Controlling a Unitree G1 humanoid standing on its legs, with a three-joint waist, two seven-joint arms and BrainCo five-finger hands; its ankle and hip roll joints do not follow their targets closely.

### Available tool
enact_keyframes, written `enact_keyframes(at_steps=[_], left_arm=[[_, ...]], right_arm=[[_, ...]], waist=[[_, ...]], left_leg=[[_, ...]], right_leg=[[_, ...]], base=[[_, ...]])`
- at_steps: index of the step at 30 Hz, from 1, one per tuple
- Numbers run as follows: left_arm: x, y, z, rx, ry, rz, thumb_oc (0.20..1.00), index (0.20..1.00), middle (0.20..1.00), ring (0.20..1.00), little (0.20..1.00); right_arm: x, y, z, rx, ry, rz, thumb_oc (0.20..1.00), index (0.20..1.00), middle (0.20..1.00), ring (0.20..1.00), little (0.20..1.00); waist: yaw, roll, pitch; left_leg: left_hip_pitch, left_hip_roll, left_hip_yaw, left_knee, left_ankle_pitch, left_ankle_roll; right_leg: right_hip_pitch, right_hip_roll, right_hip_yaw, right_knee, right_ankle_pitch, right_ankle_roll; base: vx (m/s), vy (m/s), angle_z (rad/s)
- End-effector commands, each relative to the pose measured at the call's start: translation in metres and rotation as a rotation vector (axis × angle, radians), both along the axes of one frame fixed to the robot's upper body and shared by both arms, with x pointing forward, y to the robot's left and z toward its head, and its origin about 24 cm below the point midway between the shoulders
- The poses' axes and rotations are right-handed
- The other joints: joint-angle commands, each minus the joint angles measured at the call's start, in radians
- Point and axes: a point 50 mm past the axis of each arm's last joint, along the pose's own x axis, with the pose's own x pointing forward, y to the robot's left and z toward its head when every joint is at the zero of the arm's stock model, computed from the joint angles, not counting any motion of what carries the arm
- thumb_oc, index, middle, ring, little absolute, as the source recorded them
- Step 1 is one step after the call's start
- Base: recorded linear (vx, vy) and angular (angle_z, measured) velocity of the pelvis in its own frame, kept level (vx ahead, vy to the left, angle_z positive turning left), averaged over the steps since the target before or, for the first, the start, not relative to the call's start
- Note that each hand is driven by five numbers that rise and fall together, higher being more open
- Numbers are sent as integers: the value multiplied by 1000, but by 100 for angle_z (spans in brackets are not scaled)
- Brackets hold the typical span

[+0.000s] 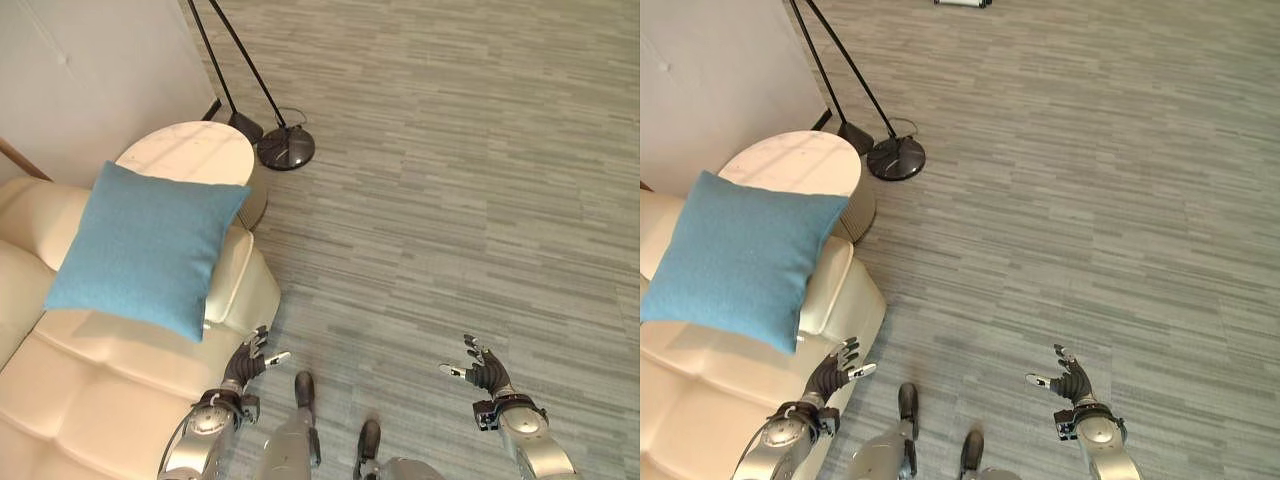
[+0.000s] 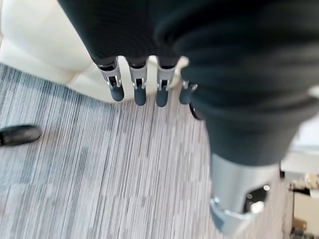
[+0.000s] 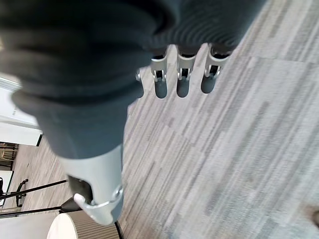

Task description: Pick up all the scattered cushions and arrange them neatly on the sofa.

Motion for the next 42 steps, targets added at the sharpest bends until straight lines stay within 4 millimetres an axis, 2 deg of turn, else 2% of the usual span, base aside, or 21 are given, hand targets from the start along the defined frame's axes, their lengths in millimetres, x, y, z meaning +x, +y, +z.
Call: enact_keyframes(at_steps=[1,2,3,5,8,10,13,15,16,20,21,26,27,30,32,35,36,37,38,41,42], left_arm=[[1,21,15,59,-71,34,1000,1000,1000,1000,1000],[1,21,15,59,-71,34,1000,1000,1000,1000,1000],[0,24,15,63,-67,45,1000,1000,1000,1000,1000],[-4,32,14,83,-56,68,1000,1000,1000,1000,1000],[-5,33,14,86,-53,74,1000,1000,1000,1000,1000],[-5,33,15,62,-60,81,1000,1000,1000,1000,1000],[-5,30,12,22,-54,96,1000,1000,1000,1000,1000],[-4,23,9,-38,-52,115,1000,1000,1000,1000,1000],[-4,23,9,-38,-52,115,1000,1000,1000,1000,1000],[1,17,9,-85,-60,127,1000,1000,1000,1000,1000],[3,14,7,-100,-57,124,1000,1000,1000,1000,1000],[-1,13,0,-148,-26,180,1000,1000,1000,1000,1000],[-1,12,-2,-171,-19,208,1000,1000,1000,1000,1000],[1,9,0,-187,-30,208,1000,1000,1000,1000,1000],[4,10,4,-166,-46,184,1000,1000,1000,1000,1000],[5,14,8,-115,-58,145,1000,1000,1000,1000,1000],[4,16,7,-85,-51,126,1000,1000,1000,1000,1000],[4,16,7,-79,-52,123,1000,1000,1000,1000,1000],[4,19,7,-56,-50,122,1000,1000,1000,1000,1000],[2,22,8,-49,-53,136,1000,1000,1000,1000,1000],[-3,25,6,-56,-43,159,1000,1000,1000,1000,1000]], right_arm=[[3,2,10,7,-59,13,1000,1000,1000,1000,1000],[3,2,10,6,-59,13,1000,1000,1000,1000,1000],[4,3,9,6,-56,17,1000,1000,1000,1000,1000],[2,5,9,19,-58,13,1000,1000,1000,1000,1000],[0,6,8,27,-52,10,1000,1000,1000,1000,1000],[1,5,8,38,-54,8,1000,1000,1000,1000,1000],[1,5,8,42,-55,4,1000,1000,1000,1000,1000],[1,4,7,36,-44,-2,1000,1000,1000,1000,1000],[1,4,7,36,-44,-2,1000,1000,1000,1000,1000],[-1,3,4,27,-27,-1,1000,1000,1000,1000,1000],[-2,2,2,32,-22,-13,1000,1000,1000,1000,1000],[-1,2,3,45,-32,-17,1000,1000,1000,1000,1000],[-1,-1,5,47,-41,-26,1000,1000,1000,1000,1000],[-2,-7,10,46,-65,-44,1000,1000,1000,1000,1000],[-2,-10,10,41,-67,-53,1000,1000,1000,1000,1000],[-2,-13,11,39,-66,-61,1000,1000,1000,1000,1000],[-1,-13,11,38,-70,-62,1000,1000,1000,1000,1000],[0,-13,12,34,-71,-61,1000,1000,1000,1000,1000],[2,-12,12,21,-72,-58,1000,1000,1000,1000,1000],[6,-12,15,6,-81,-52,1000,1000,1000,1000,1000],[7,-8,16,10,-84,-31,1000,1000,1000,1000,1000]], waist=[[29,-58,-47],[30,-56,-49],[31,-58,-46],[23,-55,-38],[12,-39,-33],[-3,-24,-19],[-17,-23,-8],[-37,-31,6],[-38,-29,7],[-69,-39,20],[-73,-52,4],[-69,-65,-19],[-66,-70,-18],[-71,-81,6],[-68,-84,17],[-62,-84,11],[-54,-77,8],[-51,-72,2],[-43,-55,-5],[-26,-57,-8],[-16,-46,-16]], left_leg=[[-10,-55,-8,57,-45,22],[-14,-53,-8,57,-42,22],[1,-62,-11,57,-56,34],[55,-91,-33,47,-91,65],[90,-92,-60,27,-100,74],[120,-97,-96,21,-112,73],[142,-102,-128,19,-122,71],[179,-124,-178,10,-135,65],[181,-123,-180,10,-137,65],[221,-145,-258,0,-149,54],[238,-158,-288,-3,-163,49],[261,-122,-316,25,-199,27],[247,-107,-312,94,-217,5],[137,-106,-260,287,-181,-10],[64,-77,-161,348,-169,0],[14,-43,-62,282,-173,13],[-18,-33,-36,226,-130,8],[-20,-31,-27,185,-114,5],[-52,-14,35,77,-44,-11],[-71,-12,64,16,-36,-25],[-46,-4,75,-30,-13,-17]], right_leg=[[1,-152,104,230,-123,144],[-3,-150,105,229,-121,143],[-31,-164,106,293,-96,155],[-104,-196,123,481,-5,180],[-163,-179,153,541,13,162],[-214,-157,173,470,-20,143],[-233,-132,196,383,-34,140],[-286,-94,265,236,15,157],[-282,-92,263,232,16,157],[-331,-53,346,160,69,172],[-294,-52,376,130,74,159],[-257,-39,360,148,60,140],[-226,-42,334,152,32,122],[-185,-63,286,154,4,97],[-152,-81,245,143,-21,83],[-114,-103,193,111,-42,85],[-84,-100,174,91,-55,88],[-80,-98,168,86,-58,88],[-51,-88,139,80,-86,90],[-14,-91,129,80,-117,95],[-10,-86,113,98,-123,102]], base=[[247,214,3],[209,218,12],[133,155,27],[221,211,38],[178,98,52],[213,9,61],[201,-40,57],[213,-84,54],[195,-90,53],[195,-111,62],[198,-133,67],[262,-227,55],[200,-198,32],[148,-149,77],[104,-96,94],[191,-28,109],[258,44,49],[361,118,66],[394,148,61],[234,108,49],[306,160,21]])
